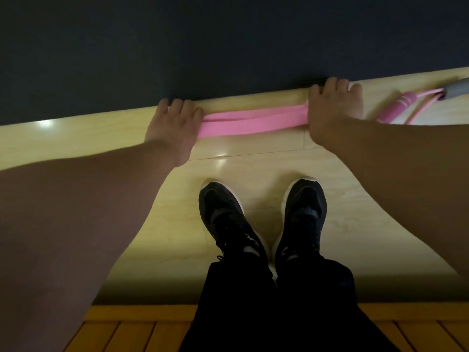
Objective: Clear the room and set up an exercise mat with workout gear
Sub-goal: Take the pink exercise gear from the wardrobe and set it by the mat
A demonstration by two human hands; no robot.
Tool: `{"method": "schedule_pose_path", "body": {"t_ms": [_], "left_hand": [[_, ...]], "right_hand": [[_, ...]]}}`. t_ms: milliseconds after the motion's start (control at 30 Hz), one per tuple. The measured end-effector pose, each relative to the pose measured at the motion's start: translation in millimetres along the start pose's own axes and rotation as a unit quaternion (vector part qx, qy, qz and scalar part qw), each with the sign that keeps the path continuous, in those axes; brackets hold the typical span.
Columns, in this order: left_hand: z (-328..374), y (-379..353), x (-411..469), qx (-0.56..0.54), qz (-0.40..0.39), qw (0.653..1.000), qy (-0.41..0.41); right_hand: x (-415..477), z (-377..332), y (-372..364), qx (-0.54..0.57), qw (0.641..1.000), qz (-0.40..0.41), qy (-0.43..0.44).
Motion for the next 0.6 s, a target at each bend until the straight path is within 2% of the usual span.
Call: {"method": "schedule_pose_path", "body": {"t_ms": [167,333,467,600], "left_hand": [[-1.4,-10.7,3.3,-0.035,0.03,0.998,0.041],[-1.2,-5.0,-17.7,-0.055,0.013,0.997,0.062],[-11.0,2.4,-36.7,-0.066,-0.01,0.995,0.069],[-32.5,4.3,-59.9,-0.069,-0.022,0.995,0.075]], "right_hand": [[-1.6,4.6,-0.5,0.032,0.999,0.01,-0.008],[-17.2,4.6,11.6,0.01,0.999,0.04,0.022],[-37.6,7.4,25.6,-0.013,0.999,0.039,0.032],[-58.1,2.4,34.8,0.012,0.999,0.021,0.035]]}}
Point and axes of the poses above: each hand's wrist, its own x-axis towards the middle knuckle, its own y-axis out of the back of the hand, z = x × y, the point moved 9 cm from there along x, towards the middle knuckle, and after that the axes turned 9 degrees about x, right-handed, at the moved point
